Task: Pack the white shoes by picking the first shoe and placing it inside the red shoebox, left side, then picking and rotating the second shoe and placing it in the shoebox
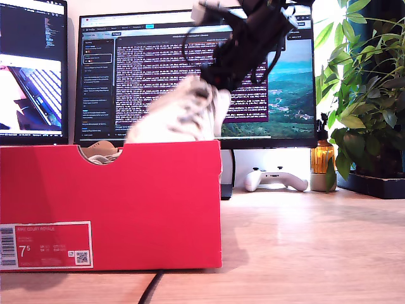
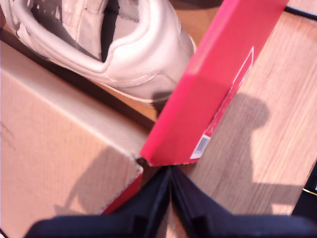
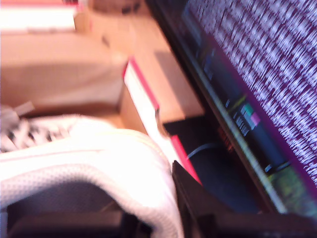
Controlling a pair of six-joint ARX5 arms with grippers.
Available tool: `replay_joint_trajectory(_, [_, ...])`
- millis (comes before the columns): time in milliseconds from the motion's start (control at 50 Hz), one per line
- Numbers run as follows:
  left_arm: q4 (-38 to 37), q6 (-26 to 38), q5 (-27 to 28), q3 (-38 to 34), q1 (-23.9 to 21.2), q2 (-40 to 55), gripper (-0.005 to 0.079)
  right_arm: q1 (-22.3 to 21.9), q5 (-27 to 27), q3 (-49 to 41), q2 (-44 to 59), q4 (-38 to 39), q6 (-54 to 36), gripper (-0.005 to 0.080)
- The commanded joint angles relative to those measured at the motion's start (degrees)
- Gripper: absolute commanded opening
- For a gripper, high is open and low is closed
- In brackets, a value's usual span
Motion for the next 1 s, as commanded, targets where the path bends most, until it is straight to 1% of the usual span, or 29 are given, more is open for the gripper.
replay_joint_trajectory(0, [0.5,-0.2,0.3,0.8,-0.2,0.2,-0.0019,0.9,-0.1,1.6,1.7,0.3,0.3,-0.0013])
replay_joint_trajectory(400, [0.5,-0.2,0.3,0.8,-0.2,0.2,-0.0019,1.2,1.7,1.6,6.0,-1.2,-2.1,-0.0013])
replay_joint_trajectory(560, [0.5,-0.2,0.3,0.8,-0.2,0.2,-0.0019,1.5,3.8,1.6,7.1,-1.7,-2.1,-0.0013])
replay_joint_trajectory(700, [0.5,-0.2,0.3,0.8,-0.2,0.2,-0.0019,2.0,7.0,1.6,8.2,-2.4,-2.1,-0.0008])
replay_joint_trajectory(760, [0.5,-0.2,0.3,0.8,-0.2,0.2,-0.0019,2.4,7.5,1.6,8.4,-2.2,-2.1,0.0027])
replay_joint_trajectory(840, [0.5,-0.2,0.3,0.8,-0.2,0.2,-0.0019,3.0,7.9,1.6,8.4,-1.4,-2.1,0.0115])
replay_joint_trajectory(920, [0.5,-0.2,0.3,0.8,-0.2,0.2,-0.0019,3.9,9.7,1.6,8.4,-0.3,-2.1,0.0200])
replay_joint_trajectory(980, [0.5,-0.2,0.3,0.8,-0.2,0.2,-0.0019,4.5,11.2,1.6,8.4,0.5,-2.1,0.0235])
